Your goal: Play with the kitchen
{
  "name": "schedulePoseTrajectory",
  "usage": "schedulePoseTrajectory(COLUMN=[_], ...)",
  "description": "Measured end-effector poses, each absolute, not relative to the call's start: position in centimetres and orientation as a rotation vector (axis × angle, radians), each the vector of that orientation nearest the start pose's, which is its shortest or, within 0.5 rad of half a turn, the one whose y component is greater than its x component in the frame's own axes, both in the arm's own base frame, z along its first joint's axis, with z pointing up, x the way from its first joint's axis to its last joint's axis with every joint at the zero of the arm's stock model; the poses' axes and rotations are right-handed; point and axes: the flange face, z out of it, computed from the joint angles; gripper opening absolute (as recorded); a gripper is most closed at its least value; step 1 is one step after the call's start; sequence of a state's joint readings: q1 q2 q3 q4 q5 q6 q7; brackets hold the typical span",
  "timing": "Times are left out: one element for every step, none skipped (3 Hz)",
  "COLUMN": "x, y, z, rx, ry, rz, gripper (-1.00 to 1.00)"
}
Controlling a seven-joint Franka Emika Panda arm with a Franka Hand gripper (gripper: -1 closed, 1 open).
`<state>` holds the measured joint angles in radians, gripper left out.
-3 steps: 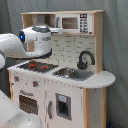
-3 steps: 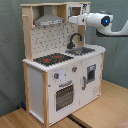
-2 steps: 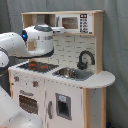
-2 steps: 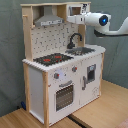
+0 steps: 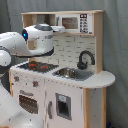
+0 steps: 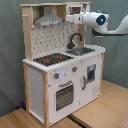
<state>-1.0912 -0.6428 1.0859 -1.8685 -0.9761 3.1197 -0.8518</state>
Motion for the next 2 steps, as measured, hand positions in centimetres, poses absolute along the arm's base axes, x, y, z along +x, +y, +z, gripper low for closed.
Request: schedulePoseTrajectory(x=[49.1,47.6], y=[26.3,26.2], z=[69.8,70.0], rx=[0.651,0.612], ry=[1.420,1.443], rz=[0.515,0.556], gripper=[-1.00,-1.00])
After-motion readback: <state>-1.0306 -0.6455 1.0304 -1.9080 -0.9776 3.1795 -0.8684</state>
